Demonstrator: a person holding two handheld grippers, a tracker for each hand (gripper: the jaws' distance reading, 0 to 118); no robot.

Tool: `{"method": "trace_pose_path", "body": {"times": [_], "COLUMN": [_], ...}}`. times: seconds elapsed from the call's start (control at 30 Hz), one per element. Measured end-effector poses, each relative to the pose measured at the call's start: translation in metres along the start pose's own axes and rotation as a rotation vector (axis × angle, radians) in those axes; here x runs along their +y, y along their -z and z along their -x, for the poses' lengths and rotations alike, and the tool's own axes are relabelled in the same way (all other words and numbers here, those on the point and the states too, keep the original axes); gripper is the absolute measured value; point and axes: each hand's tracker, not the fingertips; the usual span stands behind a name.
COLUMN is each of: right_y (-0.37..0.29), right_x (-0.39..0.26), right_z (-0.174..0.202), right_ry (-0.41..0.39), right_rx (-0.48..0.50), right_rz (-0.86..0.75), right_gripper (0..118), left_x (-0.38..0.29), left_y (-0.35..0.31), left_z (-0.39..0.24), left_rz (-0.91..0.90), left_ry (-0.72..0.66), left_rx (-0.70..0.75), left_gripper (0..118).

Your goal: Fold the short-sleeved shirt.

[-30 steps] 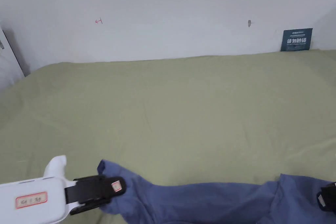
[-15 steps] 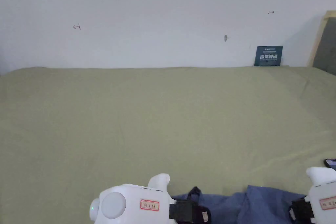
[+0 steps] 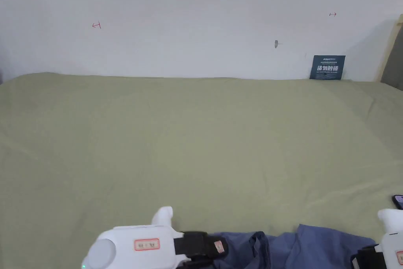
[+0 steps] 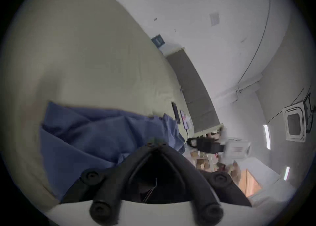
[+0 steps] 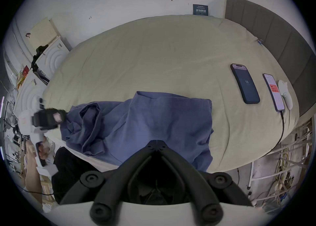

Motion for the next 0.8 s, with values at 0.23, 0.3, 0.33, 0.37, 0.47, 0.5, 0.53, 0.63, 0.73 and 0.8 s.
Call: {"method": "trace_pose_path", "body": {"times": [0.23, 0.3, 0.33, 0.37, 0.47, 0.5, 0.53, 0.63, 0.73, 0.8], "right_y": [-0.012, -0.012, -0.01, -0.008, -0.001, 0.0, 0.002, 0.003, 0.0, 0.0], "right_x": [0.001, 0.0, 0.0, 0.0, 0.0, 0.0, 0.0, 0.0, 0.0, 0.002], "right_z": [0.009, 0.01, 0.01, 0.011, 0.012, 0.012, 0.013, 0.017, 0.018, 0.019], "right_ry": [-0.039, -0.037, -0.036, -0.039, -0.039, -0.036, -0.034, -0.041, -0.058, -0.064], "right_rx": [-0.005, -0.002, -0.006, -0.009, -0.01, -0.005, 0.01, 0.022, 0.012, 0.007], "right_rz": [-0.029, -0.027, -0.021, -0.016, -0.007, -0.004, 0.0, 0.01, 0.007, 0.005], "right_gripper": [0, 0, 0, 0, 0, 0, 0, 0, 0, 0], "left_x": [-0.042, -0.042, -0.044, -0.045, -0.044, -0.043, -0.041, -0.03, -0.019, -0.008], "left_y": [0.081, 0.082, 0.077, 0.076, 0.077, 0.077, 0.077, 0.052, -0.016, -0.057], "left_z": [0.012, 0.01, 0.01, 0.01, 0.013, 0.011, 0.006, -0.004, -0.01, -0.001], "left_rz": [0.029, 0.039, 0.035, 0.032, 0.026, 0.027, 0.03, 0.073, -0.07, -0.097], "left_ry": [-0.034, -0.062, -0.05, -0.037, -0.057, -0.057, -0.057, -0.091, -0.015, -0.023], "left_rx": [0.021, 0.053, 0.043, 0.044, 0.037, 0.041, 0.053, 0.04, -0.036, 0.008], "left_gripper": [0, 0, 0, 0, 0, 0, 0, 0, 0, 0]}}
